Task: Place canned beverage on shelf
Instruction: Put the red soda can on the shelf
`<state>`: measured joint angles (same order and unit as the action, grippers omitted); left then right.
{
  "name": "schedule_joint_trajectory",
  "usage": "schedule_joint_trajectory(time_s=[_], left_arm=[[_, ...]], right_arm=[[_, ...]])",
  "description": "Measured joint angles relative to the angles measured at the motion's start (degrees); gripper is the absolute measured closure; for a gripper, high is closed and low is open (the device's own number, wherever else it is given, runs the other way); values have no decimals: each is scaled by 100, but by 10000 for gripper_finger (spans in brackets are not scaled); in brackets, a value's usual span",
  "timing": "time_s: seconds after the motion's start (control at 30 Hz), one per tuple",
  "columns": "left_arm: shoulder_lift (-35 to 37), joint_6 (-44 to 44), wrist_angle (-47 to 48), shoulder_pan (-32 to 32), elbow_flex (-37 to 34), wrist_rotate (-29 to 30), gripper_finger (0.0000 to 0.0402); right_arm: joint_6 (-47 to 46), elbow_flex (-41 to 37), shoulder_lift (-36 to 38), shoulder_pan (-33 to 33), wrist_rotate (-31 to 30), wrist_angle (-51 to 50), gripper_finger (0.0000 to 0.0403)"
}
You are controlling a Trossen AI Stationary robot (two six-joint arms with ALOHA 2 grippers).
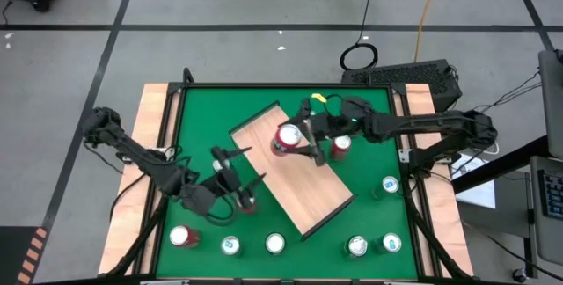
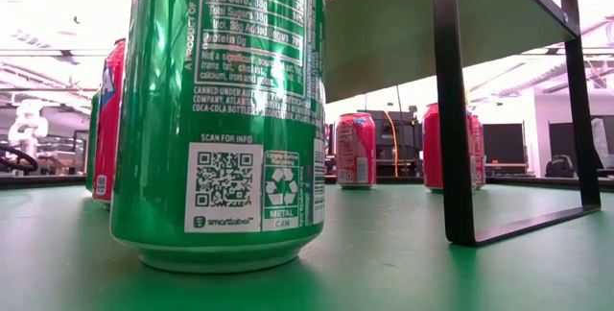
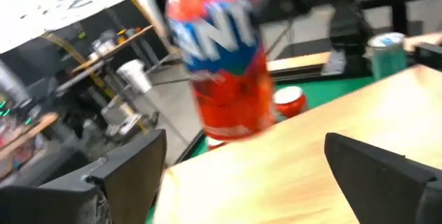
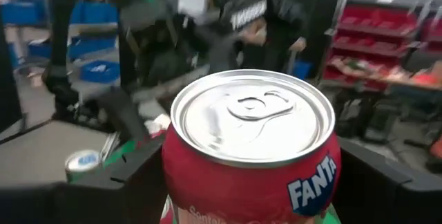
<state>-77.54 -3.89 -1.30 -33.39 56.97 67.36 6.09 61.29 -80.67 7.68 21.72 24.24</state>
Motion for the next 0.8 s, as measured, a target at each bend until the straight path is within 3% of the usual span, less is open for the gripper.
schedule_joint_trajectory(time_s=[0.2, 0.37, 0.53, 0.8], left_arm=[[701, 1044, 1406, -245, -4, 193, 14], [1371, 1540, 2584, -212, -2, 194, 14], [1904, 2002, 3503, -69, -2, 197, 14], [2227, 3309, 4890, 48, -2, 168, 14]], right_arm=[[-63, 866, -924, 251, 543, -239, 100], [30, 1462, -1494, 311, 596, -375, 100], [70, 1972, -2058, 365, 1160, -398, 100], [63, 2440, -2660, 514, 1140, -418, 100]])
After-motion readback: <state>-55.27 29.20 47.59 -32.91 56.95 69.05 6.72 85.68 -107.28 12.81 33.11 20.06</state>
